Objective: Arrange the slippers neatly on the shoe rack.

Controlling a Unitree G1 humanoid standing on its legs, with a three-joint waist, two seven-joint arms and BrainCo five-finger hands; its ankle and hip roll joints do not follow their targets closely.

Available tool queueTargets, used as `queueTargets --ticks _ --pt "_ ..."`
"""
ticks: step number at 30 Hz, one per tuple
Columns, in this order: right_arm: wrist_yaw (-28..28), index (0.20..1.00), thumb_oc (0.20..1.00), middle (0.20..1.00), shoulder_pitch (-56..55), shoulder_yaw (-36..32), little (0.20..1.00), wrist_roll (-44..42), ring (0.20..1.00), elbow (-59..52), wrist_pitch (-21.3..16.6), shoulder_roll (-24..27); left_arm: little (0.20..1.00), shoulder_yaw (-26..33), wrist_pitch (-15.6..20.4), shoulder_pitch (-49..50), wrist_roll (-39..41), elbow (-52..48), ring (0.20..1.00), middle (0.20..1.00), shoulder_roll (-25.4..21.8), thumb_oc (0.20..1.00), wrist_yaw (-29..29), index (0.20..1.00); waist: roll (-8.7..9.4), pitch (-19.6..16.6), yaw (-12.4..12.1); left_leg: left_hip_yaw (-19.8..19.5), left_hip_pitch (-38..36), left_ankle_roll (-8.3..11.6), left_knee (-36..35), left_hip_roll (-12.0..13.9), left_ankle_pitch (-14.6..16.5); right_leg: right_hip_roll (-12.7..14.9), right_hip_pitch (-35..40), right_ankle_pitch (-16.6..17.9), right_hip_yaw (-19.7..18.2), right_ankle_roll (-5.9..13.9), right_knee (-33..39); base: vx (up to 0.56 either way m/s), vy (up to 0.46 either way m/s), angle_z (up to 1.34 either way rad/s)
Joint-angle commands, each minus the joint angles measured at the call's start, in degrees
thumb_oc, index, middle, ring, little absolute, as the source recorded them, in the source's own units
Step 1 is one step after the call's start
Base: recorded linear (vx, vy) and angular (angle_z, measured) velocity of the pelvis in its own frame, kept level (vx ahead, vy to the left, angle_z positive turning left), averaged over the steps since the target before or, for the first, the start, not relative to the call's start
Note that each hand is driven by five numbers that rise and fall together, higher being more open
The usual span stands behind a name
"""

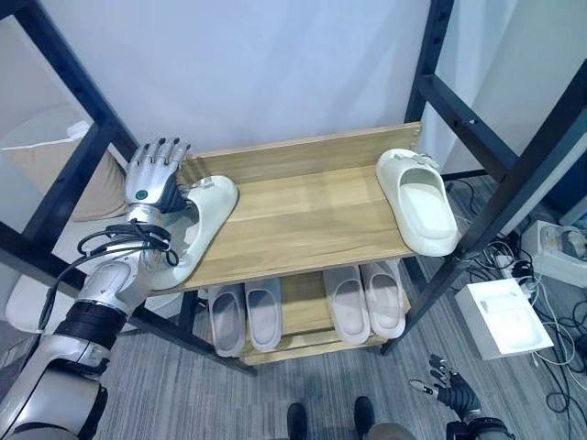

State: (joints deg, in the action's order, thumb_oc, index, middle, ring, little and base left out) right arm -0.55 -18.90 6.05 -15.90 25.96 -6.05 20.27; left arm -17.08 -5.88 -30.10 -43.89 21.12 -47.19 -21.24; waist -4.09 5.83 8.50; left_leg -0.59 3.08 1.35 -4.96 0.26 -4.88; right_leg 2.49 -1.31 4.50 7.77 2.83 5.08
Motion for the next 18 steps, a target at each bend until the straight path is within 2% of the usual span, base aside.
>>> queueTargets --ticks 1,12,14,18 --pt "0.5 1.000 1.000 1.000 0.7 -1.0 1.000 -1.0 1.000 -5.2 -1.7 1.9 0.200 -0.4 -0.7 -11.3 -0.9 4.0 0.200 0.200 -0.6 0.200 -2.3 0.200 1.63 1.1 1.1 -0.1 -5.7 1.33 0.0 -1.0 7.4 1.6 2.3 -5.5 1.0 4.32 -0.1 0.00 0.000 0.00" --pt "1.3 1.000 1.000 1.000 1.5 -0.3 1.000 -0.8 1.000 -4.0 -2.0 0.7 0.200 -2.2 2.7 -10.4 0.4 -1.6 0.200 0.200 0.9 0.200 -1.4 0.200 1.01 1.2 1.1 0.4 -5.9 1.36 0.0 -1.0 7.5 1.5 2.5 -5.7 0.5 4.26 -0.1 0.00 -0.003 -0.03" --pt "1.5 1.000 1.000 1.000 1.8 -0.2 1.000 -1.0 1.000 -3.1 -2.1 0.5 0.200 -2.8 4.0 -10.5 0.4 -5.1 0.200 0.200 2.2 0.200 -1.1 0.200 0.94 1.1 1.1 0.3 -6.1 1.37 0.0 -1.0 7.5 1.5 2.7 -5.8 0.5 4.21 -0.1 0.00 0.000 0.00" --pt "1.9 1.000 1.000 1.000 2.6 0.4 1.000 -0.9 1.000 -2.6 -2.0 0.8 0.200 -5.4 4.4 -12.8 0.5 -5.3 0.200 0.200 4.6 0.200 -0.6 0.200 0.82 1.1 1.8 0.6 -6.1 1.35 0.0 -1.0 7.4 1.4 2.7 -5.8 0.2 4.13 -0.1 0.00 -0.001 -0.01"
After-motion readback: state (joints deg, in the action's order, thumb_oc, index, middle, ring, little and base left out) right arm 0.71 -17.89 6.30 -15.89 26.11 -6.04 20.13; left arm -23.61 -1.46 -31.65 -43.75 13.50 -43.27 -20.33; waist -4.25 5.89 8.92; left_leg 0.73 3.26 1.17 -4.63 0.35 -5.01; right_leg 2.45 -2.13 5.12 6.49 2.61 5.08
